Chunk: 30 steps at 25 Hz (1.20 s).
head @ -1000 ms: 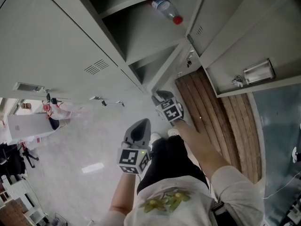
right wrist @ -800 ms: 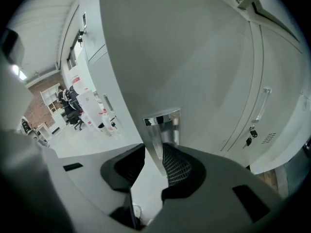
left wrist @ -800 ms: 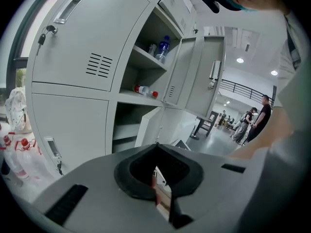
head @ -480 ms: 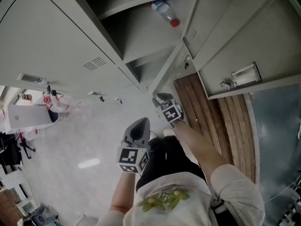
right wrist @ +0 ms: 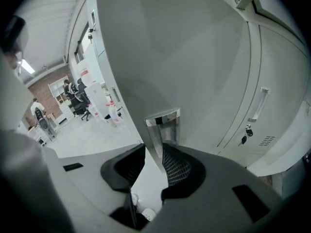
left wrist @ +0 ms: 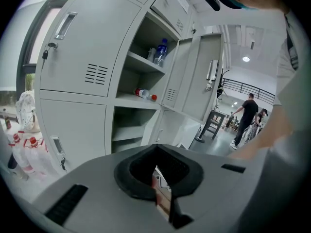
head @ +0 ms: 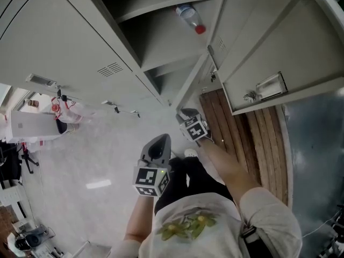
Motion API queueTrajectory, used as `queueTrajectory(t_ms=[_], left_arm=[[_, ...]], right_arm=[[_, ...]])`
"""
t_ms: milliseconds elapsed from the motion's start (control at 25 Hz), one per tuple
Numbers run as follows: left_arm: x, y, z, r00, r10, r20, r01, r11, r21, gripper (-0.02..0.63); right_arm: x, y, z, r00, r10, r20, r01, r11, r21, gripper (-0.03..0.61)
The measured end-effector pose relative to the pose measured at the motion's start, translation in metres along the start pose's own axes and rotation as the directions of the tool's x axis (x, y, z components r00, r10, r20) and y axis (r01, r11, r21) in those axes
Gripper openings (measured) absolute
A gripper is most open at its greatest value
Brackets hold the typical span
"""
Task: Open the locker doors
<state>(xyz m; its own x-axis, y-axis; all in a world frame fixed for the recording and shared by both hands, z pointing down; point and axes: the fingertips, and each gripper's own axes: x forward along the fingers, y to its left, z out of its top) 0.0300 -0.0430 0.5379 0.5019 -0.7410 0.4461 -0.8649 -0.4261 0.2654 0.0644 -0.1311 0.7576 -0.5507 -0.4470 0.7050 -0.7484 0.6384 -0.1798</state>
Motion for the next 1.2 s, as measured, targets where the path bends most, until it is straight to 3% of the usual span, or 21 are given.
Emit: queueTrajectory(t_ms=[440, 1200], left_arm=[[0.0, -0.014, -0.006, 1.0, 0.017, -0.001, -0.017, 1.0, -0.007, 0.029], [0.012, -0.053, -0.003, 0.999, -0.038, -0.014, 0.038, 0.999, 0.021, 0.029]], right_arm=[[-0.018, -0.005, -0.017, 0.999, 0.012, -0.032, -0.014, 0.998, -0.054, 0.121], [-0.059, -0.031, -0.052, 0.997, -0.033, -0.067, 0.032, 0.999, -0.026, 0.12]])
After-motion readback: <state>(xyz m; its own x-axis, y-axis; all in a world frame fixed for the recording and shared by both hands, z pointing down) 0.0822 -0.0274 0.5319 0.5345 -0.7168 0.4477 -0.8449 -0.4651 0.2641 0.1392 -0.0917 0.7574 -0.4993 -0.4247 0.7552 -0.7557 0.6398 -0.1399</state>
